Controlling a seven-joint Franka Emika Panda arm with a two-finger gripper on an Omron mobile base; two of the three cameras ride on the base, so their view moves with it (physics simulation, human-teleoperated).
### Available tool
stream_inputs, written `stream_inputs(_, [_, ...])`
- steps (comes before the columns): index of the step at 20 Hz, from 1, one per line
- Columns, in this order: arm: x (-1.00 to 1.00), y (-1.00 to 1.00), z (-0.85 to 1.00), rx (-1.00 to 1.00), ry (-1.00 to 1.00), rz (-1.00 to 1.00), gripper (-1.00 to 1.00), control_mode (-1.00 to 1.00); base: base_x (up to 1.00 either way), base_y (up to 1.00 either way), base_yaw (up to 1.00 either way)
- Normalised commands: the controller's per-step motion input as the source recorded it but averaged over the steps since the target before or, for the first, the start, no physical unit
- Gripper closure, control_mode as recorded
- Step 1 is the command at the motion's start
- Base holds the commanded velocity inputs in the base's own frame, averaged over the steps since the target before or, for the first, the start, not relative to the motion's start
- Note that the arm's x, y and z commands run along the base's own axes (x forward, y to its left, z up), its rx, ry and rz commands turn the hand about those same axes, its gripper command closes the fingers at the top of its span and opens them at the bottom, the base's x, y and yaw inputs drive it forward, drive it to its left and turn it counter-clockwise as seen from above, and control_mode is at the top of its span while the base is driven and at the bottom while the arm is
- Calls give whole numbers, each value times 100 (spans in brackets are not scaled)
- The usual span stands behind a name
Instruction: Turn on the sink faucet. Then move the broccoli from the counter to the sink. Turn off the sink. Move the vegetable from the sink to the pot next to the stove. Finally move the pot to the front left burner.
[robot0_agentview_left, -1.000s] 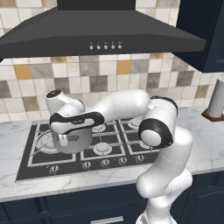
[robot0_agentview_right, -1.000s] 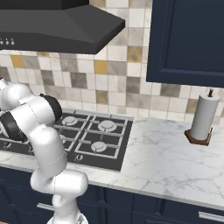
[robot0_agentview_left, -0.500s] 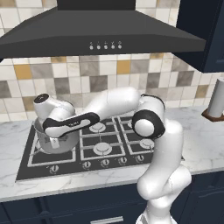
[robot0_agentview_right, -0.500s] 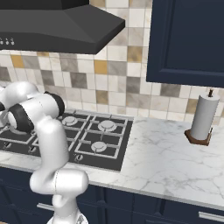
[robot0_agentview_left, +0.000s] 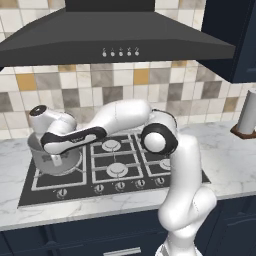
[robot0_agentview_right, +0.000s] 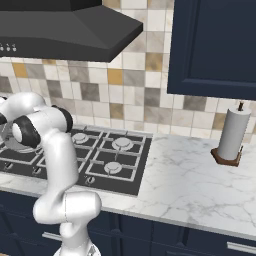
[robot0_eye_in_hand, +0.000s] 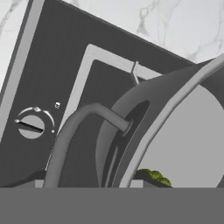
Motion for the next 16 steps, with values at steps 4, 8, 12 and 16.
stream_inputs(4, [2,14,-10,0,0,10,100,-100,0,0,0])
stream_inputs(8, [0,-5,-8,4,0,3,100,-100,0,0,0])
stream_inputs(12, [-8,-21,-11,0,0,0,100,-100,0,0,0])
stream_inputs(16, [-14,-22,-13,0,0,0,100,-100,0,0,0])
